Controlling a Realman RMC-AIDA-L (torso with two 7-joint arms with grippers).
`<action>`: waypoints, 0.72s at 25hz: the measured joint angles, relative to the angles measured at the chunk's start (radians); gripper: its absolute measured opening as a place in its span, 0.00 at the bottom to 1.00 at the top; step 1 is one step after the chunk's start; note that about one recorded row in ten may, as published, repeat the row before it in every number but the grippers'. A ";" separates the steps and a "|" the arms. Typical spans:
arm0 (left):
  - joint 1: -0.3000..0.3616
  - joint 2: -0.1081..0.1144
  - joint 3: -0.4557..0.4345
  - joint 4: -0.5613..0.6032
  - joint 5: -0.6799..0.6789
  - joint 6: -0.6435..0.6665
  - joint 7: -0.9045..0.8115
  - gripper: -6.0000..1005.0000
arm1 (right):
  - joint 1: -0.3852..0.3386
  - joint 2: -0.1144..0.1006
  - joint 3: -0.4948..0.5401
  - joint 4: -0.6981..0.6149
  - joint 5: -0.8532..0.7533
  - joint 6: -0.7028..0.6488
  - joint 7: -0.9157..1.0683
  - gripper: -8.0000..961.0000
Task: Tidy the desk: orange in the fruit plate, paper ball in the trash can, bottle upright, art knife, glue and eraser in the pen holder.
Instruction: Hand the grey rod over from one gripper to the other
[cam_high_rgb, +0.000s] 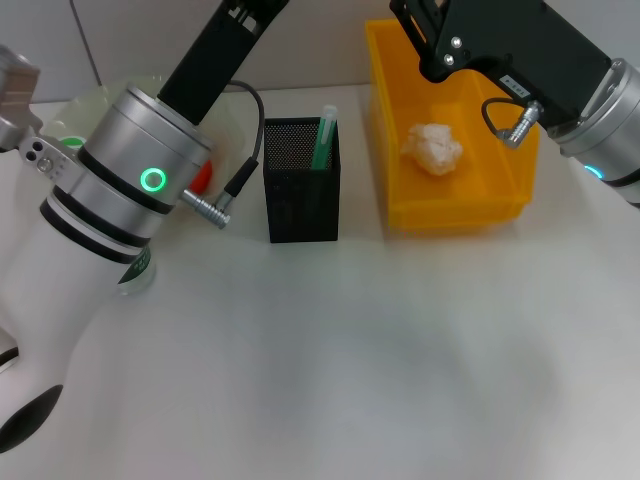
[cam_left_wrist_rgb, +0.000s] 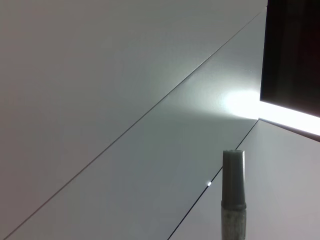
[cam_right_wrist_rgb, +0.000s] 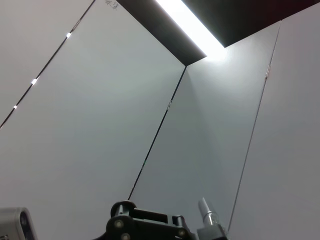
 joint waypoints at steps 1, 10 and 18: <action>0.000 0.000 0.001 -0.001 0.000 0.002 0.000 0.18 | 0.000 0.000 0.000 0.000 0.000 0.000 0.000 0.17; 0.005 0.000 0.005 -0.004 0.013 0.023 0.006 0.19 | 0.000 0.000 0.000 0.000 0.000 -0.010 0.000 0.17; 0.007 0.000 0.013 -0.005 0.015 0.024 0.007 0.39 | -0.001 0.000 0.000 0.002 0.000 -0.012 0.000 0.16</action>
